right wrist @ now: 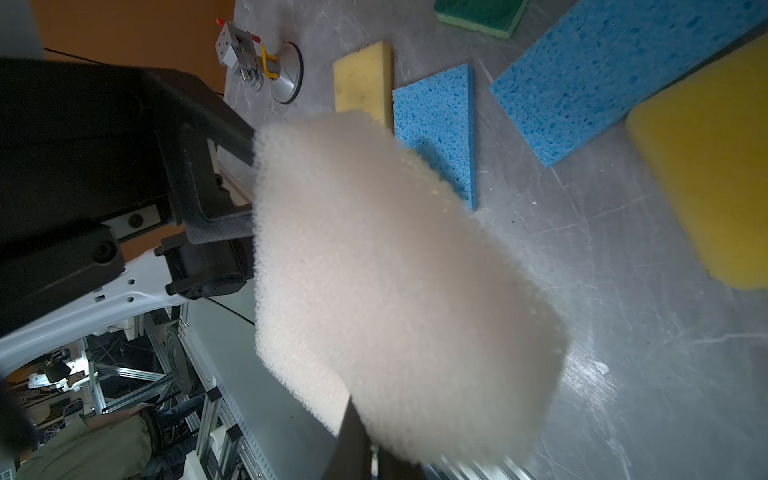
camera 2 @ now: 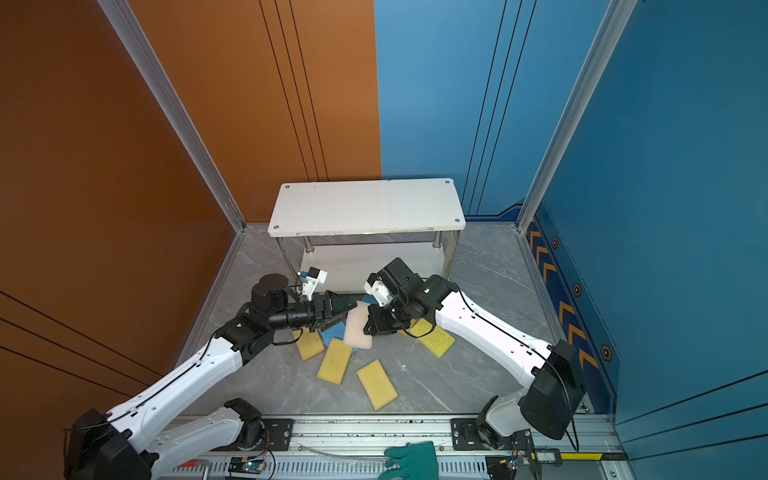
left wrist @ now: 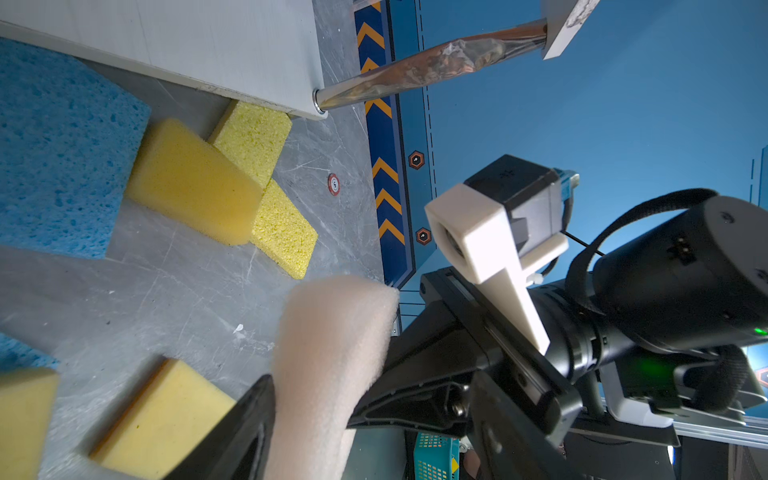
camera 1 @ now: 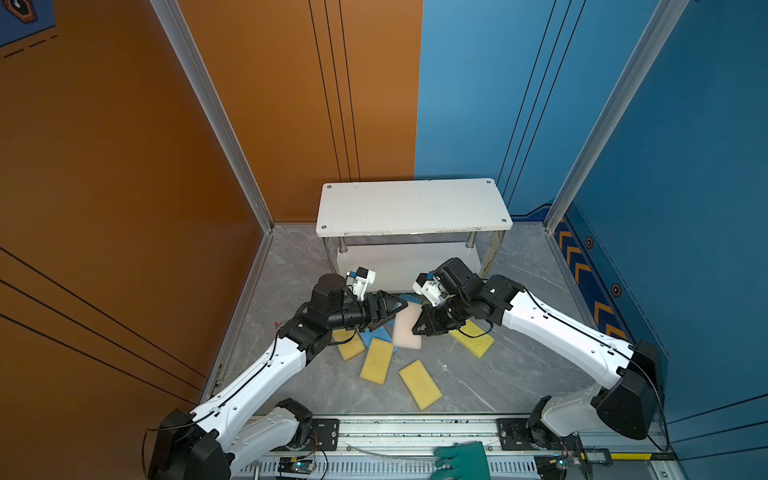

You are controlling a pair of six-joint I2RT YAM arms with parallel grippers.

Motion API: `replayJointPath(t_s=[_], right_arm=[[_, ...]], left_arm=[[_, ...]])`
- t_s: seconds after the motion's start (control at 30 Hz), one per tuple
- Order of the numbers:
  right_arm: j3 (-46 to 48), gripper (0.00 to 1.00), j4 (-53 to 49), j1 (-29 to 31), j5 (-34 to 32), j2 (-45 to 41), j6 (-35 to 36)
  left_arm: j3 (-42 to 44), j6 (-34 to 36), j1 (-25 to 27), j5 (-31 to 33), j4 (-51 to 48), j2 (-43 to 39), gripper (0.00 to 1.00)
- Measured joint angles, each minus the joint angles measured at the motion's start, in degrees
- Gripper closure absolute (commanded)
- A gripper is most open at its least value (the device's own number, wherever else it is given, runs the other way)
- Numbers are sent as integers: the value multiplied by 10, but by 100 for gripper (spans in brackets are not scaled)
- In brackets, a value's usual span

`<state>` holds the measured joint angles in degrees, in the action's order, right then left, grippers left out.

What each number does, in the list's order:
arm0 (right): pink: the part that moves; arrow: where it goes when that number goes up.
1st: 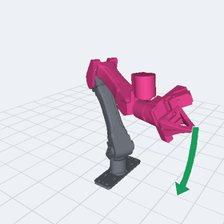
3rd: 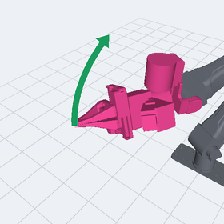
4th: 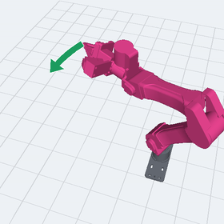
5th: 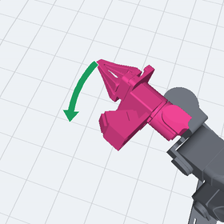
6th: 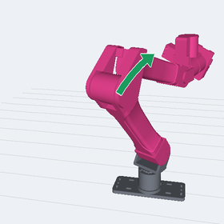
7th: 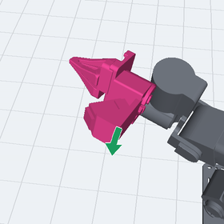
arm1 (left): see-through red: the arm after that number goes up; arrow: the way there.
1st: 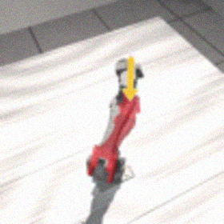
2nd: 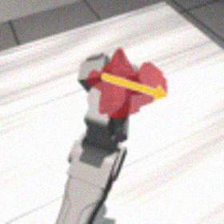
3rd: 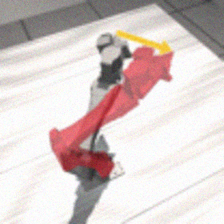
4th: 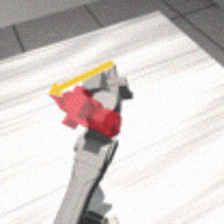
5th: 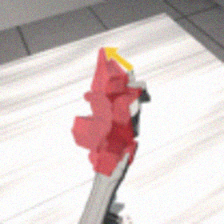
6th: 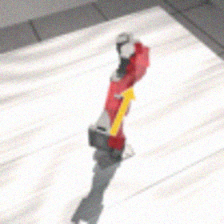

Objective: Place and organize the cleaning sponges onto the shelf
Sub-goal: 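Lift the white sponge with the right gripper toward the left gripper, then close the left gripper on the white sponge held by the right gripper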

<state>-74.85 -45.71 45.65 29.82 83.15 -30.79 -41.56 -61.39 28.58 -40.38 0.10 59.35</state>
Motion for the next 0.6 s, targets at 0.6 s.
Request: replayJointPath(t_s=[0.6], right_arm=[[-1,100,-3,1,16,0,10]], left_arm=[[11,20,13,13,-30,6,30]])
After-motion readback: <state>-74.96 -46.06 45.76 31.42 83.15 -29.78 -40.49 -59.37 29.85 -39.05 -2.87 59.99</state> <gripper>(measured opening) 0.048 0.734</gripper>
